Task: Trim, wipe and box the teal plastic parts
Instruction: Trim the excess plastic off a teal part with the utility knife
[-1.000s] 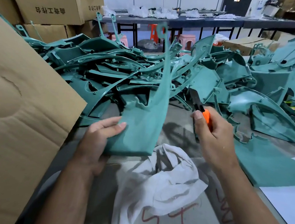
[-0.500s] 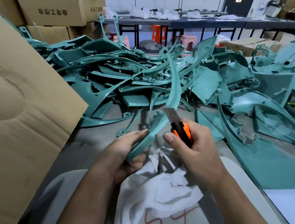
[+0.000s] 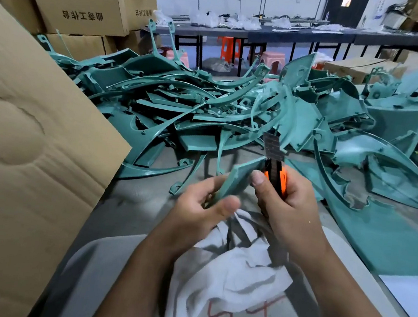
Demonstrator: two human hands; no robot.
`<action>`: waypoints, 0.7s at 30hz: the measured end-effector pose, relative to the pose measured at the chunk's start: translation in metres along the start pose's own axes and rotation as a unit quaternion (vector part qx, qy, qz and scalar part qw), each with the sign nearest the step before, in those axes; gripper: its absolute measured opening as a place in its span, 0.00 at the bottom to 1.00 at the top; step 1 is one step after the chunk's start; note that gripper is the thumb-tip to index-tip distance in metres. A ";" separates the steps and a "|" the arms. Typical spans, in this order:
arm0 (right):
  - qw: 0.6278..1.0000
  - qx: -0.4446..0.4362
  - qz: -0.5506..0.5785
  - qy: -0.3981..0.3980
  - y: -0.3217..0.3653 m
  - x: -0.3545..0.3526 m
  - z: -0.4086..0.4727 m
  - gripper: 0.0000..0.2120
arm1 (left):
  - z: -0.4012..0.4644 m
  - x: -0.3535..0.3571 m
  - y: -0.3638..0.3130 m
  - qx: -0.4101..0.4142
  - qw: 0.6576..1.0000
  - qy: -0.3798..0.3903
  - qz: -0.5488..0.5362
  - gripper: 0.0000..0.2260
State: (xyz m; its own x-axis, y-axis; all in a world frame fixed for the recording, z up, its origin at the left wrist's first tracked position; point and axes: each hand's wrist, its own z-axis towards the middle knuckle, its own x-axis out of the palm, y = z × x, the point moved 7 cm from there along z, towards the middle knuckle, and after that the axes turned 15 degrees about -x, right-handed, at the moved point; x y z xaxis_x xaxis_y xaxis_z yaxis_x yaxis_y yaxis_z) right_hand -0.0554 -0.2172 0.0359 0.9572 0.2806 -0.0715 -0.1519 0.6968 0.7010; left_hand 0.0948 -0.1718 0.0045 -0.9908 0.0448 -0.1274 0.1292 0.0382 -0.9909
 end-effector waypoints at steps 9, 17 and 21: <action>0.989 -0.058 -0.115 0.076 0.007 0.008 -0.001 0.25 | 0.006 -0.010 0.006 0.028 0.985 -0.171 -0.023 0.08; 0.965 -0.073 -0.247 0.049 0.000 0.006 0.001 0.20 | 0.011 -0.013 0.009 0.035 0.985 -0.171 -0.007 0.11; 0.947 -0.062 -0.313 0.047 -0.003 -0.007 0.001 0.22 | 0.013 -0.021 0.017 0.032 0.986 -0.162 0.033 0.10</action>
State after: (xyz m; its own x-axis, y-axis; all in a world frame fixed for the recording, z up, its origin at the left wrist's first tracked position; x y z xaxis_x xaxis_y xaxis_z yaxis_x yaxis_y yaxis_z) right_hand -0.0618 -0.2219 0.0352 0.8438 -0.1592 -0.5125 0.4047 0.8160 0.4128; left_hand 0.1172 -0.1856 -0.0106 -0.9422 -0.2773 -0.1879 0.2005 -0.0174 -0.9795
